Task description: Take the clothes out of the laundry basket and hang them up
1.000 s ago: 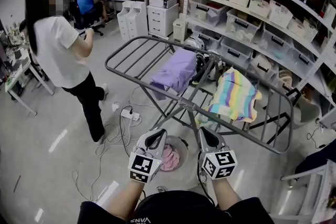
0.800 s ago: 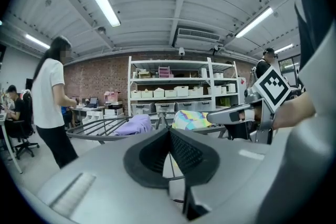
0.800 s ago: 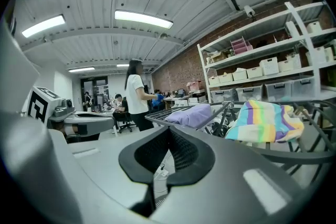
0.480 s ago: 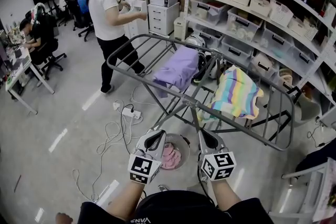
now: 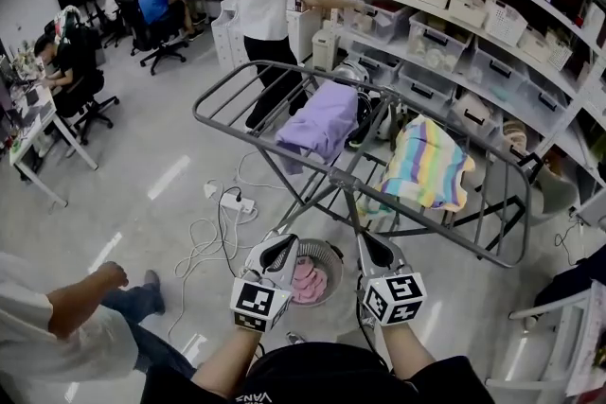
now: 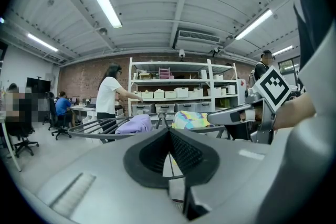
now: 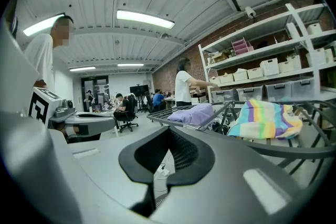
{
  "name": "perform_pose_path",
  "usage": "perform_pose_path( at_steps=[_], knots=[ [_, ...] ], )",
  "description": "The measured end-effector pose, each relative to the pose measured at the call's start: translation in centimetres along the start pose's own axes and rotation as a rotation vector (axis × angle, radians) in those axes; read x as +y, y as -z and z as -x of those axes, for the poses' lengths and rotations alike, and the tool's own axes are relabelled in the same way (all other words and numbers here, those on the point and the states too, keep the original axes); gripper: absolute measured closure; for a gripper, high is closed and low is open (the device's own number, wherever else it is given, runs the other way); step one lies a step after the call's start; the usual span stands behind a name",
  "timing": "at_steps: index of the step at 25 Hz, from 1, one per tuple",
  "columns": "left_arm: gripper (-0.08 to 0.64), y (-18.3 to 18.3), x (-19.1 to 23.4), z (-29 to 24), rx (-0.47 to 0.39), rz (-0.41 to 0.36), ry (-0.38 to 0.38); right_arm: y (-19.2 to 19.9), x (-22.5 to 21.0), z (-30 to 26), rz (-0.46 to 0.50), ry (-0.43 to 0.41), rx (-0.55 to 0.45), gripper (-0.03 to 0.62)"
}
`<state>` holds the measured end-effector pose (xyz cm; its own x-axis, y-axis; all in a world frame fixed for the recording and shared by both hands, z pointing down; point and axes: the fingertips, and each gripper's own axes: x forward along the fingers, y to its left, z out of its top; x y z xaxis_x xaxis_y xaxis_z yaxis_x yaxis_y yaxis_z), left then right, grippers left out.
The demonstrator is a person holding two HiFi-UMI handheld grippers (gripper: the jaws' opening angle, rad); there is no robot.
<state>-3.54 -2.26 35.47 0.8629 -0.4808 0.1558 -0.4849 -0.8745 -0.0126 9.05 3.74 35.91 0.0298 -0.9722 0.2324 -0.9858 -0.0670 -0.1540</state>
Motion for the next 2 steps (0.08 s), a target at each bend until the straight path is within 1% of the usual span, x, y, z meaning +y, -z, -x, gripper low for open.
perform_pose_path(
  at_steps=[2],
  knots=[
    [0.558,-0.16,0.05,0.04,-0.002,-0.002,-0.002,-0.13,0.01,0.04,0.0,-0.002,-0.001,0.588]
  ],
)
